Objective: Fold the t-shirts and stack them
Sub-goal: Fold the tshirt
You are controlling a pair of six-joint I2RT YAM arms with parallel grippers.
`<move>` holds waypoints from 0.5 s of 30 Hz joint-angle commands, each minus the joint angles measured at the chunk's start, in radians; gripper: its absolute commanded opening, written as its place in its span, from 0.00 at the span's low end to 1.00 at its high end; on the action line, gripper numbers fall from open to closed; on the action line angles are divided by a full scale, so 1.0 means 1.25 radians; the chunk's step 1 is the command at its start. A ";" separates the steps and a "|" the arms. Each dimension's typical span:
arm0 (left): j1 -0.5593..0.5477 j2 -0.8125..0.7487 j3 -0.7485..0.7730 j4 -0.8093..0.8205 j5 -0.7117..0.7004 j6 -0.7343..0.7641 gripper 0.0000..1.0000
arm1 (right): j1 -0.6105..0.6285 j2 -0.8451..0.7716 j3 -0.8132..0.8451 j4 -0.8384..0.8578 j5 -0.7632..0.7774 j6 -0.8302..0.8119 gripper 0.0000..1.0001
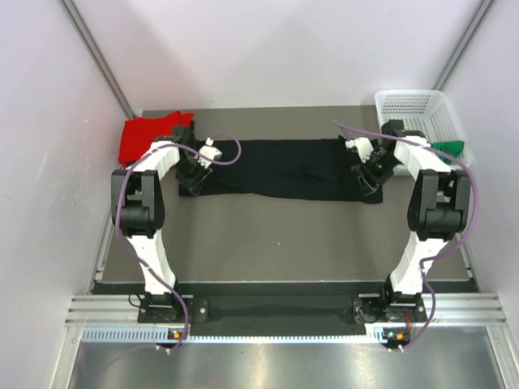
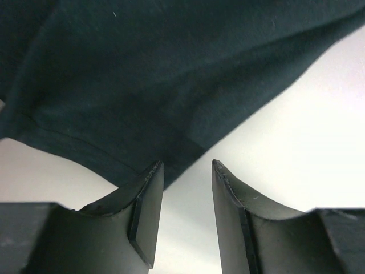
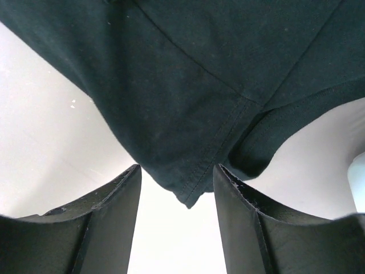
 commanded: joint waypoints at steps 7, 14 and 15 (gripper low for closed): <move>0.002 0.056 0.040 0.008 -0.032 -0.008 0.41 | -0.007 0.029 -0.005 0.022 0.046 -0.007 0.52; 0.002 0.086 0.029 0.023 -0.093 0.018 0.24 | -0.014 0.040 -0.025 0.054 0.089 0.006 0.12; 0.002 0.085 0.027 0.019 -0.096 0.033 0.19 | -0.015 0.040 -0.027 0.059 0.095 0.009 0.08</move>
